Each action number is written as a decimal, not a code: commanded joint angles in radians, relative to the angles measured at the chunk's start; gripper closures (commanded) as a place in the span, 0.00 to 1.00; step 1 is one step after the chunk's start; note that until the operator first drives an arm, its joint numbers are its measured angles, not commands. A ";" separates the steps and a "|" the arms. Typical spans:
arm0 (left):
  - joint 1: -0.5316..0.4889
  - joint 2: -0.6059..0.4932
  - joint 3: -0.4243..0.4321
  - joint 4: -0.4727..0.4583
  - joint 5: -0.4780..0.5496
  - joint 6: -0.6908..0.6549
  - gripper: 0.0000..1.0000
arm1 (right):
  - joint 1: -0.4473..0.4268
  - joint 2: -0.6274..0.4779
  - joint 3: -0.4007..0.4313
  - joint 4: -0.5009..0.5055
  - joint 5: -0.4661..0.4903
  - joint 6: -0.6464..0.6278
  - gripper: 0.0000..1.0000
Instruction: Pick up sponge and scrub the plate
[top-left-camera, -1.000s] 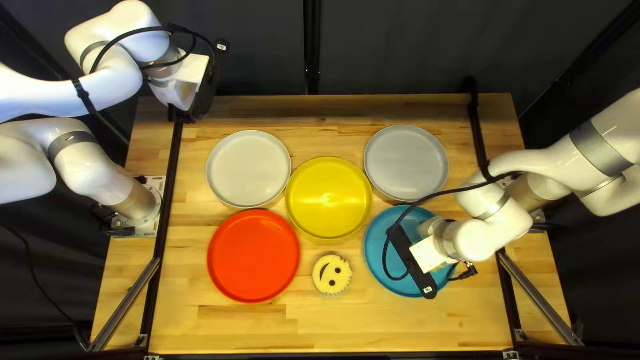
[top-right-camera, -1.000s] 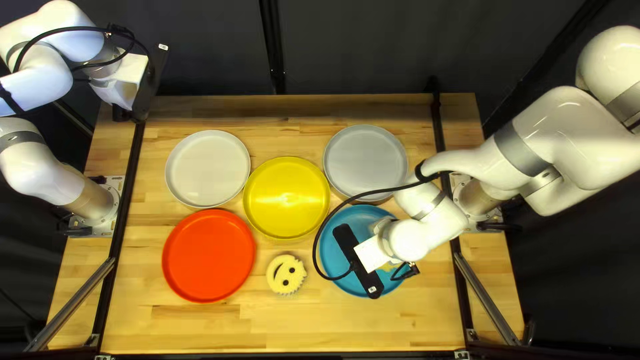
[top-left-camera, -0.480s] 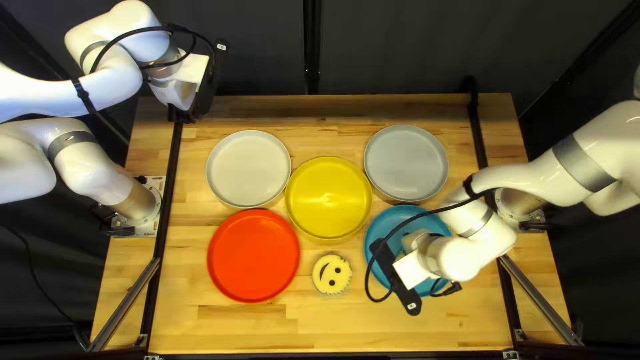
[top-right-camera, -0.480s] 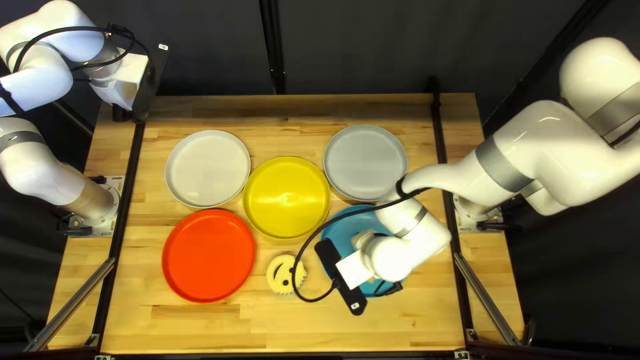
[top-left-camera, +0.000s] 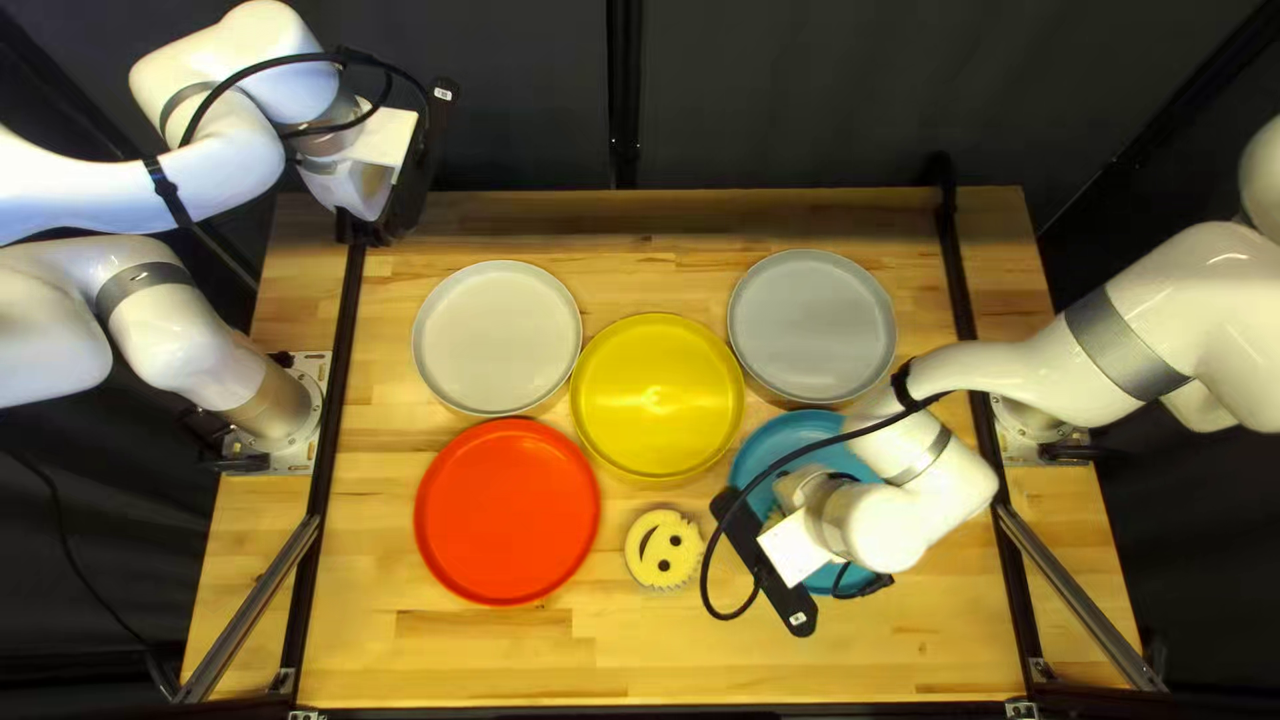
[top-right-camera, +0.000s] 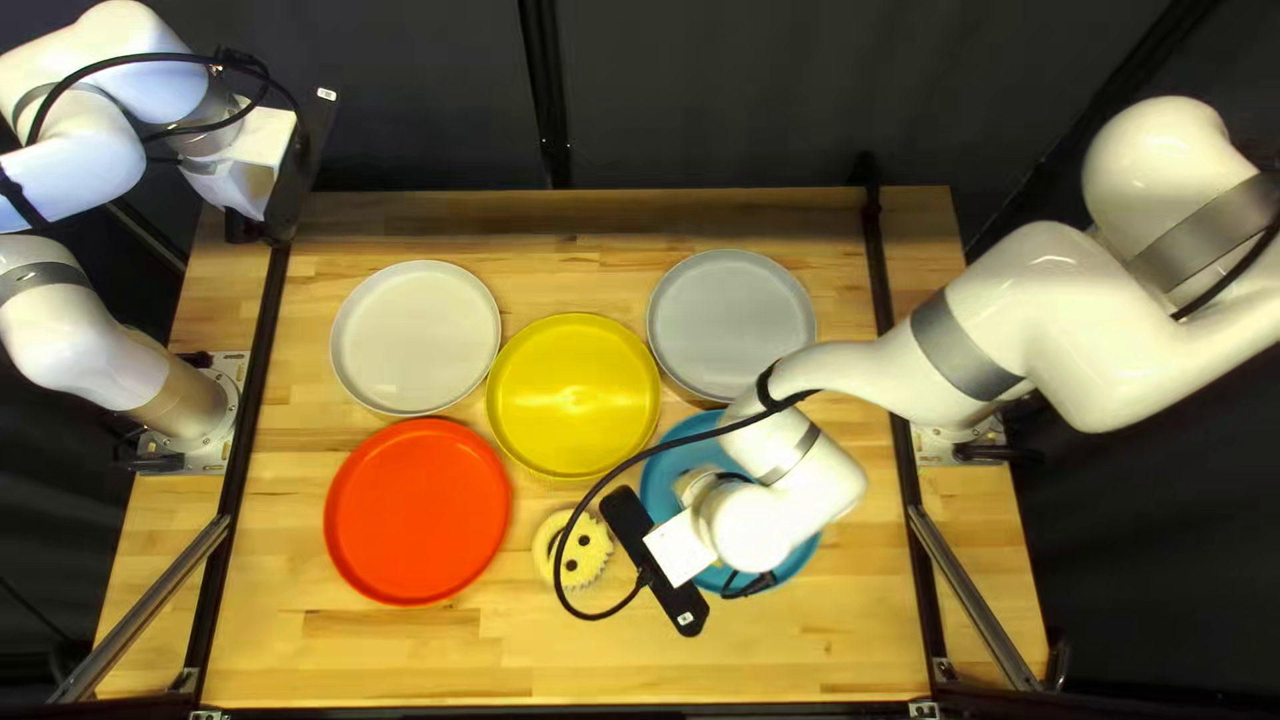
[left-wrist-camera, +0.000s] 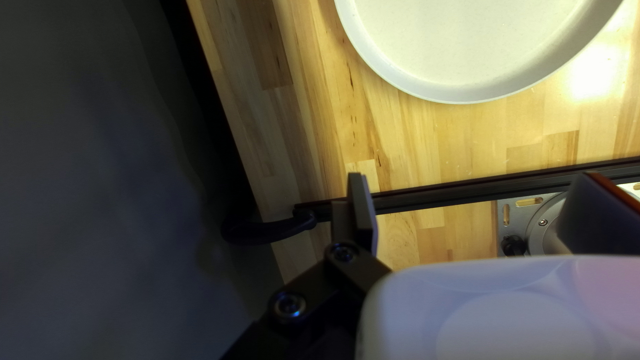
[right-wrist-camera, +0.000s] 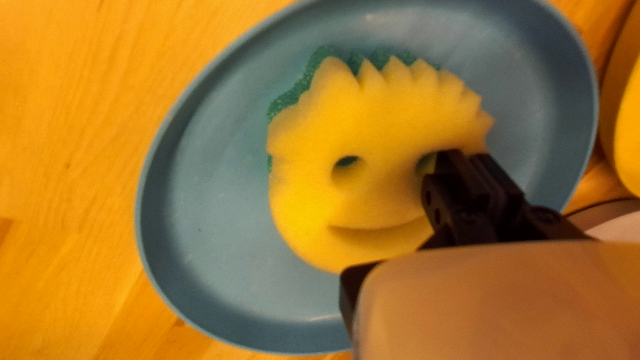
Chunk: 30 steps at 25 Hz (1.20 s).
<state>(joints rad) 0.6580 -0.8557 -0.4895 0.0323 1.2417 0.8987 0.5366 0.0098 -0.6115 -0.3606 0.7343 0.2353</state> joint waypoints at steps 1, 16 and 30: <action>0.000 0.000 0.000 0.000 0.000 0.000 0.00 | 0.001 -0.073 0.089 0.037 -0.009 0.002 1.00; 0.000 0.000 0.000 0.000 0.000 0.000 0.00 | -0.024 0.005 -0.030 0.038 0.027 -0.027 1.00; 0.000 0.000 0.000 0.000 0.000 0.000 0.00 | -0.118 0.032 -0.048 -0.018 -0.019 -0.105 1.00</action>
<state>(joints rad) 0.6580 -0.8557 -0.4895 0.0323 1.2417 0.8987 0.4269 0.0697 -0.6993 -0.3880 0.7316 0.1371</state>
